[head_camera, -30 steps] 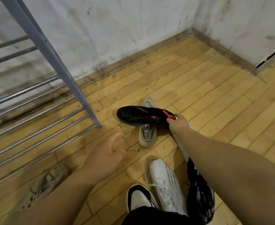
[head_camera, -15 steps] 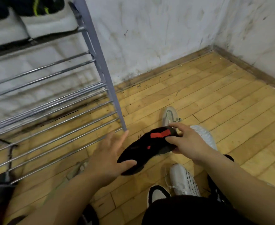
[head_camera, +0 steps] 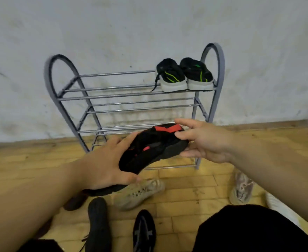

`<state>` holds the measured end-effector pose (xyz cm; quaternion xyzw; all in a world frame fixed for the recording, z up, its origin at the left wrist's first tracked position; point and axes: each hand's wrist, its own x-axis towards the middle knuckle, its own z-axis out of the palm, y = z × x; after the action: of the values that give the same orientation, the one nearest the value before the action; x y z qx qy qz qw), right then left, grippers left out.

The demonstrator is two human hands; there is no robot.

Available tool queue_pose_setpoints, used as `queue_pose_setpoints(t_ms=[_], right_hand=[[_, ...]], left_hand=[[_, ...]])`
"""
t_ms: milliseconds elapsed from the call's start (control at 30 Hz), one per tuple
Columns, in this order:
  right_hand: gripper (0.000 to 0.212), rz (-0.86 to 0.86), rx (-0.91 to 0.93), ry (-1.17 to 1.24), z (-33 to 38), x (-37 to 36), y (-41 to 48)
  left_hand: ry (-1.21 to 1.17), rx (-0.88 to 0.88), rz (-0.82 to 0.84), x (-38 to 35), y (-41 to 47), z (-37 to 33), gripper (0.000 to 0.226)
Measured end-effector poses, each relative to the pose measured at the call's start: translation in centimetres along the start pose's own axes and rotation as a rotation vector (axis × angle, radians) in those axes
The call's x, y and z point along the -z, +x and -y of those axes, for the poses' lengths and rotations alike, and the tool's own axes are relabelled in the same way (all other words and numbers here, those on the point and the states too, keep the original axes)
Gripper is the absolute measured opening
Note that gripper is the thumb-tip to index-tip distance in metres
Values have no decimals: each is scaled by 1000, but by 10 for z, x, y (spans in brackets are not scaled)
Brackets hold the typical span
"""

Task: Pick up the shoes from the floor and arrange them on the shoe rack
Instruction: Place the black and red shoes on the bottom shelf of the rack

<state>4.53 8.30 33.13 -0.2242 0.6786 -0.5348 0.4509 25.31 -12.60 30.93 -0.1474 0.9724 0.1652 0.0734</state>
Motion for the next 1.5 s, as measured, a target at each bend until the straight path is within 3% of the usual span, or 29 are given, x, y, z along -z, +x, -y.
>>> queue_pose_setpoints(t_ms=[100, 200, 267, 467, 667, 1033, 1133, 1300, 1400, 1500], right_hand=[[56, 74, 90, -240, 30, -52, -5], [51, -8, 386, -844, 44, -96, -7], [50, -16, 527, -1008, 41, -119, -9], [59, 229, 320, -1087, -7, -121, -17], [68, 263, 247, -1049, -10, -134, 3], [85, 312, 324, -1046, -17, -189, 36], [86, 354, 308, -1035, -21, -203, 46], [84, 463, 248, -1229, -42, -230, 77], [87, 541, 214, -1306, -71, -259, 111], [83, 560, 183, -1369, -114, -302, 162]], left_hand=[[-126, -11, -130, 13, -40, 28, 107], [-311, -29, -172, 21, -63, 52, 94], [-335, -3, -180, 24, -73, 70, 97], [-149, -18, -39, 25, -104, 93, 89], [72, 39, -17, 30, -100, 103, 95], [-182, 150, -174, 70, -121, 161, 66], [-181, 179, -129, 68, -121, 172, 67], [-107, 212, 33, 43, -125, 211, 62], [-98, 393, 8, -6, -142, 261, 84], [-332, 661, -131, -91, -167, 311, 95]])
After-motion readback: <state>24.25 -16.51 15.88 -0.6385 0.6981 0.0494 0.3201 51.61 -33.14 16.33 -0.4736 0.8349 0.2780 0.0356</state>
